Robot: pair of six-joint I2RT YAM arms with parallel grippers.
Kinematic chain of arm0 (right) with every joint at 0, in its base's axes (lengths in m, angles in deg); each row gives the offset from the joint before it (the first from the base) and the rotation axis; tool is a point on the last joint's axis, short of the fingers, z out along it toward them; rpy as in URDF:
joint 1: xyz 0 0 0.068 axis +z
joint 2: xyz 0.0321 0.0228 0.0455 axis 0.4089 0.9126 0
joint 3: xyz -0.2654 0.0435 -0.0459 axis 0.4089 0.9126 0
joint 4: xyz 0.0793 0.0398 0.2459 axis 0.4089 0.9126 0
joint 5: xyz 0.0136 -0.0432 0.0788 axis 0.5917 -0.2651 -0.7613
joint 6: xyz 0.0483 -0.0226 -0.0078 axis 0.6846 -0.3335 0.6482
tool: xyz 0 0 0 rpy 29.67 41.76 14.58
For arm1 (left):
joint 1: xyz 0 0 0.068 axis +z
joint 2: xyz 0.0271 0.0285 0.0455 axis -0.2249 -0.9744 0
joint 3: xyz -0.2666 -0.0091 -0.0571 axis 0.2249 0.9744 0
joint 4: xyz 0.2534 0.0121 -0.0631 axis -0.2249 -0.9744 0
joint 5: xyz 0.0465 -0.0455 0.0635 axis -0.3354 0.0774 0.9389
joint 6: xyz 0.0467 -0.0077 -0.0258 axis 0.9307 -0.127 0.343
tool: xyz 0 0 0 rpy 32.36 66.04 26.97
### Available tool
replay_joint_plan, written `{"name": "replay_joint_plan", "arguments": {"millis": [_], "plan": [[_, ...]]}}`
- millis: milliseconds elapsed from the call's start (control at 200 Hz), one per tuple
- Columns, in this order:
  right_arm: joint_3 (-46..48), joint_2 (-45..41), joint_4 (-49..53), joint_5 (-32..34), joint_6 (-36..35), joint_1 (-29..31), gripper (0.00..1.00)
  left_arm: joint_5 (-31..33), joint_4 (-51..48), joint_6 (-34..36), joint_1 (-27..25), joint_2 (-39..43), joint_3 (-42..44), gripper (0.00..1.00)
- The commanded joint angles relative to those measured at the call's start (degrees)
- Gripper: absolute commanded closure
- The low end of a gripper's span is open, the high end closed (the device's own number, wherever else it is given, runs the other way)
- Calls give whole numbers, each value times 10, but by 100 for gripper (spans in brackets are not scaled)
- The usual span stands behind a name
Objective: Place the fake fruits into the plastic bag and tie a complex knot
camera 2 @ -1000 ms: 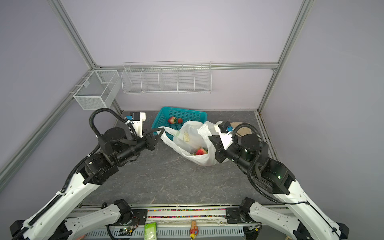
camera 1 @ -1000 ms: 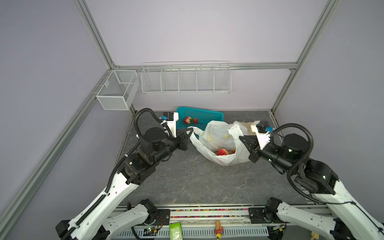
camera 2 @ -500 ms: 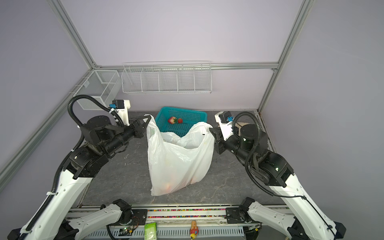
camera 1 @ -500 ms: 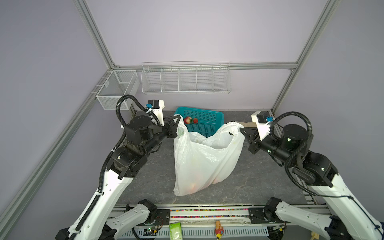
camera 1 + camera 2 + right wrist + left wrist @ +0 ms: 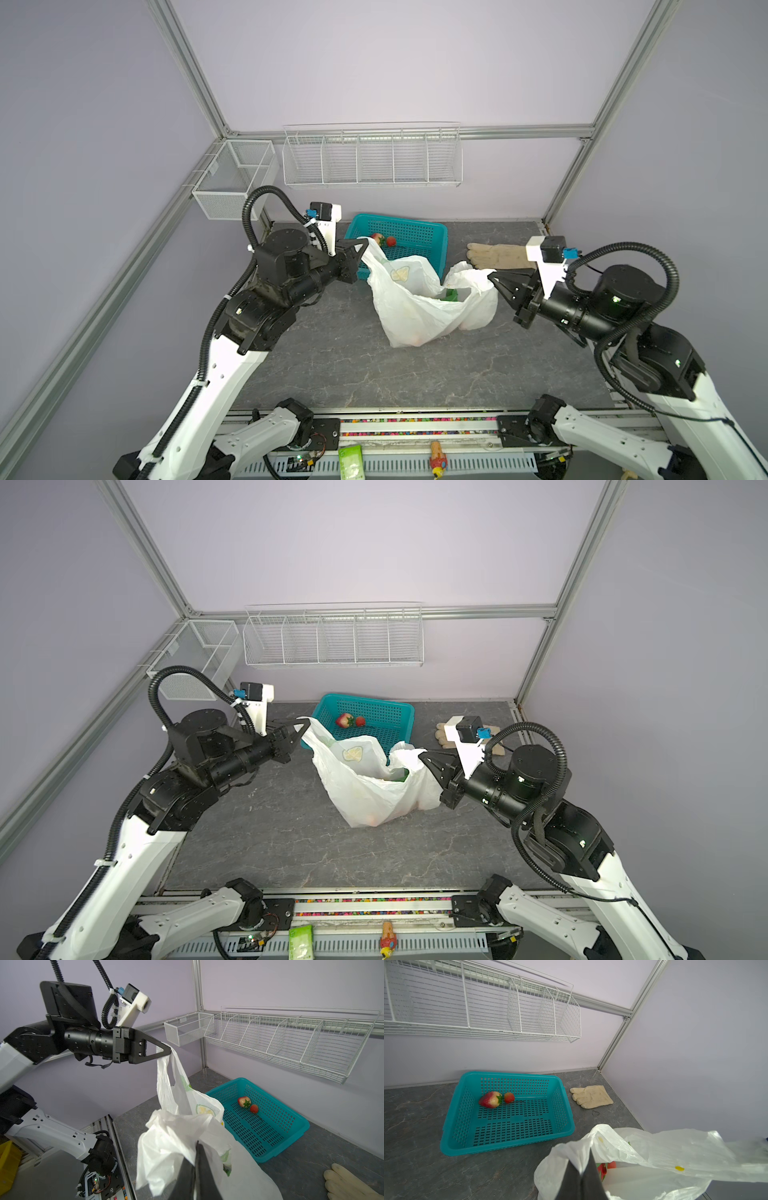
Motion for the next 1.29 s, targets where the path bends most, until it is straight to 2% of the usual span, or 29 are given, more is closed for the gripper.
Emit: {"name": "replay_joint_plan", "arguments": {"millis": [0, 240, 510, 620, 740, 970, 1125, 1230, 1290], "plan": [[17, -7, -33, 22, 4, -3, 94, -23, 36, 25, 4, -30, -18, 100], [66, 10, -44, 95, -3, -3, 94, -45, 58, 32, 23, -102, -69, 100], [55, 11, -72, 121, 9, -3, 94, -105, 50, 9, 38, -157, -138, 100], [69, 9, -51, 192, -6, -3, 94, -127, 58, -8, 38, -137, -93, 100], [72, 13, -31, 266, -40, -5, 94, -111, 72, -17, 38, -83, -37, 100], [71, 49, -46, 288, -54, -13, 94, -77, 50, 2, 38, -59, -16, 100], [45, 108, -23, 349, -56, -22, 92, -101, 46, 12, 37, -68, -22, 100], [6, 139, 0, 376, -59, -26, 88, -107, 38, 18, 38, -71, -34, 100], [-10, 145, 5, 373, -65, -27, 81, -108, 30, 18, 38, -73, -37, 100]]}}
